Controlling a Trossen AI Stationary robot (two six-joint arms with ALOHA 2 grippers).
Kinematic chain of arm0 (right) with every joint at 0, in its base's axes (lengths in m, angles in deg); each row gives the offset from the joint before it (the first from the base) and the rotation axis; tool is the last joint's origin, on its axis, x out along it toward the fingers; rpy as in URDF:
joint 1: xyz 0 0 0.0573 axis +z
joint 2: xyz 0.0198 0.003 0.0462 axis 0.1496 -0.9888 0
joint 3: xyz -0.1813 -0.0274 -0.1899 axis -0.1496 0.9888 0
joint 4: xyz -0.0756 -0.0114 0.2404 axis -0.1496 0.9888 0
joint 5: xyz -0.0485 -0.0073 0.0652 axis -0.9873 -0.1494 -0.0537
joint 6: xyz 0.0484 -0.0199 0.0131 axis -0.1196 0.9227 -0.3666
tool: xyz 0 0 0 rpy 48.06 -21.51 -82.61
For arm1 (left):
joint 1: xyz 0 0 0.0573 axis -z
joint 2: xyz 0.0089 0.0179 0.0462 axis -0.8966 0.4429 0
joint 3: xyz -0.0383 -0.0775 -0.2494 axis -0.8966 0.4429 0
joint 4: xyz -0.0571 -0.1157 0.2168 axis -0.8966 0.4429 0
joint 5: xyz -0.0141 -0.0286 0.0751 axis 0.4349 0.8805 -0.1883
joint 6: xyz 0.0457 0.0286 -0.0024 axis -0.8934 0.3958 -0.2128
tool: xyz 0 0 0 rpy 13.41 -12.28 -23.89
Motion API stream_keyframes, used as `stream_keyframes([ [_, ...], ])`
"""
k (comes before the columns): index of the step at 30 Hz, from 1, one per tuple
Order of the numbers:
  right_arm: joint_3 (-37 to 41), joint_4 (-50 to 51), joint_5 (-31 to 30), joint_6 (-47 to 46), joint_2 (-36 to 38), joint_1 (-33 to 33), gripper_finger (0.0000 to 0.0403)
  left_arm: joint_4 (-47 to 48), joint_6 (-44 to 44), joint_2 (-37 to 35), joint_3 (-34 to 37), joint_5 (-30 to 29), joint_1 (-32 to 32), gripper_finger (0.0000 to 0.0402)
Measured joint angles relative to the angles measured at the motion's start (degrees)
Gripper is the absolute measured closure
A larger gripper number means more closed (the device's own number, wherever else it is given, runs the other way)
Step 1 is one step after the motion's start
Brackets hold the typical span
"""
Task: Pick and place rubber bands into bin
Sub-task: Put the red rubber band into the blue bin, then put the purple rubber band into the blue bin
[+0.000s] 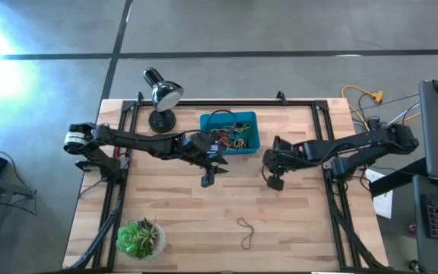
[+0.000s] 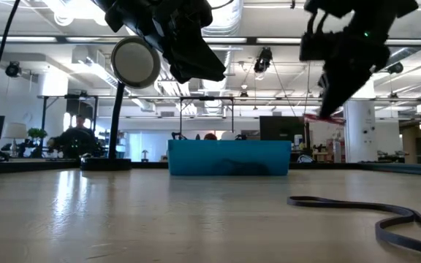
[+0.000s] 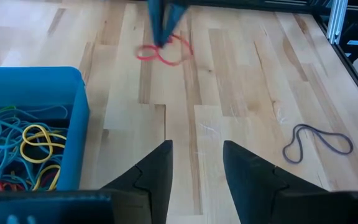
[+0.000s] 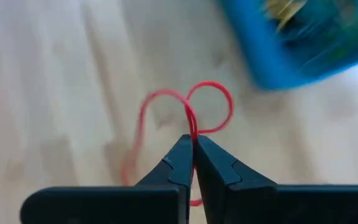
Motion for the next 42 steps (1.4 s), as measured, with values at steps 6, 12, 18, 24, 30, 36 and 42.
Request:
stream_keyframes([
  [6,-5.3,-0.7,-9.7,5.7,1.5,-2.6,0.0395,-0.4,0.0,0.0,0.0,0.0,0.0,0.0276],
  [12,-9.6,-7.3,-11.1,14.7,-2.3,-10.1,0.0395,-3.0,0.0,0.0,0.0,0.0,0.0,0.0276],
  [18,-14.0,-12.8,-7.0,21.3,-10.2,-19.0,0.0395,-3.4,0.0,0.0,0.0,0.0,0.0,0.0276],
  [24,-19.9,-12.1,0.8,22.1,-20.1,-26.5,0.0395,-3.4,1.5,0.0,0.0,0.0,0.0,0.0276],
  [30,-24.8,-8.2,3.0,20.2,-27.0,-30.2,0.0395,-3.3,3.1,0.0,0.0,0.0,0.0,0.0276],
  [36,-26.1,-7.9,5.9,21.0,-28.7,-31.0,0.0389,-3.2,3.1,0.0,0.0,0.0,0.0,0.0276],
  [42,-26.0,-8.5,11.0,22.8,-28.4,-31.1,0.0333,-3.0,3.1,0.0,0.0,0.0,0.0,0.0276],
])
